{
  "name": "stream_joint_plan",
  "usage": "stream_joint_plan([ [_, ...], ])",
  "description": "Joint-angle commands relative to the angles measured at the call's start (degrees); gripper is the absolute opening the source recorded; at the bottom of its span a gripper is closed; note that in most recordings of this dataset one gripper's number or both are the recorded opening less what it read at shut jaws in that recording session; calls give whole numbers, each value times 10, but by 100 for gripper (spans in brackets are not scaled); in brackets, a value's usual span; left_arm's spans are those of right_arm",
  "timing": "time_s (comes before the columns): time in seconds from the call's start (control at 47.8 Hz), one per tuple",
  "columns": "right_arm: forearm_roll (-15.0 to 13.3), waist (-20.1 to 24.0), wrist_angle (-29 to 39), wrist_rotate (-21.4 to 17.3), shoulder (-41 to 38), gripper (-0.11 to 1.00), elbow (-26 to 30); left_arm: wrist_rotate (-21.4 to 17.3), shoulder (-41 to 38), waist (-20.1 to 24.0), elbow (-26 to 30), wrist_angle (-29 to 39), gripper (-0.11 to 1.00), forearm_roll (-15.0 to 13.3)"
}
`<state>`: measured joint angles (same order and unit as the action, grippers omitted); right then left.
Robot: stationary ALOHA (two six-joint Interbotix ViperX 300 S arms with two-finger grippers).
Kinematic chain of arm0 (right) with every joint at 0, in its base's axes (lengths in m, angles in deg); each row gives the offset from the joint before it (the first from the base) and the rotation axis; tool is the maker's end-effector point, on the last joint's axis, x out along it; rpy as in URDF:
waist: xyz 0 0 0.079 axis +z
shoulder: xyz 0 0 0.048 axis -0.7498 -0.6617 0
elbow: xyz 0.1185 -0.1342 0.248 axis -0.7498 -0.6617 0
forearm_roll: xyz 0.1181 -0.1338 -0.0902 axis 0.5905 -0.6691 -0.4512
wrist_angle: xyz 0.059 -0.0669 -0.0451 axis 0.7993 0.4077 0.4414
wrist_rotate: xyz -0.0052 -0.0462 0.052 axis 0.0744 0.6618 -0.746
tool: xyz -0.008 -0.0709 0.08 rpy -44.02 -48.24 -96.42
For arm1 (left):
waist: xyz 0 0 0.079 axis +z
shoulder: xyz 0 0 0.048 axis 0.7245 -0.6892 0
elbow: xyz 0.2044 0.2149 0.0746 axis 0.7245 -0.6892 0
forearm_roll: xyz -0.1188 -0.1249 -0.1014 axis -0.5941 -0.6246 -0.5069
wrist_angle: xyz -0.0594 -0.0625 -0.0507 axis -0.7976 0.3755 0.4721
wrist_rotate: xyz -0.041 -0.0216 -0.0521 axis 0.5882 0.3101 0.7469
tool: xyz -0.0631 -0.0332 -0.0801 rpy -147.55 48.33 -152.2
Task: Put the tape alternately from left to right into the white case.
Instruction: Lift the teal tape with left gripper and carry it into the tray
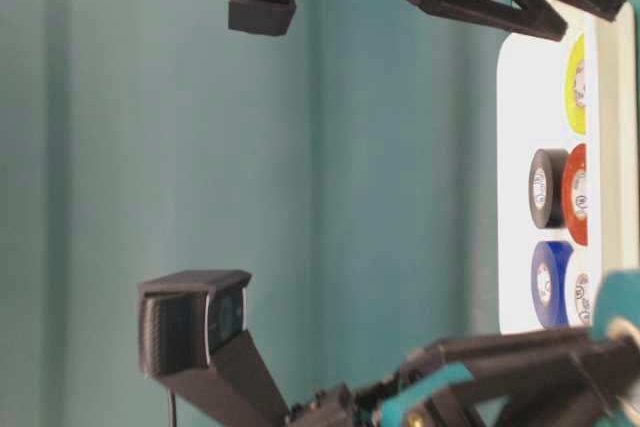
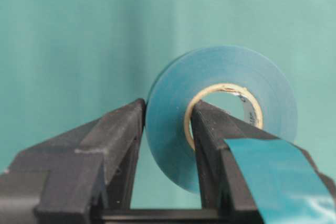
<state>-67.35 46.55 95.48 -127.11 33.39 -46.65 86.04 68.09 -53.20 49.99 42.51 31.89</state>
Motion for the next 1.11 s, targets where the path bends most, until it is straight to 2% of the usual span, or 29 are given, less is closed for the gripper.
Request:
stream_joint_plan([
  [0.0,-1,2,-4,-2,11,78,11,-17,19,25,5,-2,-5,2],
  [0.314,-1,2,-4,-2,11,78,11,-107,21,119,7,-4,-5,2],
  [0.9,-1,2,-4,-2,11,78,12,-222,-18,255,25,-96,-5,1],
  [1.088,-1,2,-4,-2,11,78,12,-240,-41,284,47,-105,-5,1],
])
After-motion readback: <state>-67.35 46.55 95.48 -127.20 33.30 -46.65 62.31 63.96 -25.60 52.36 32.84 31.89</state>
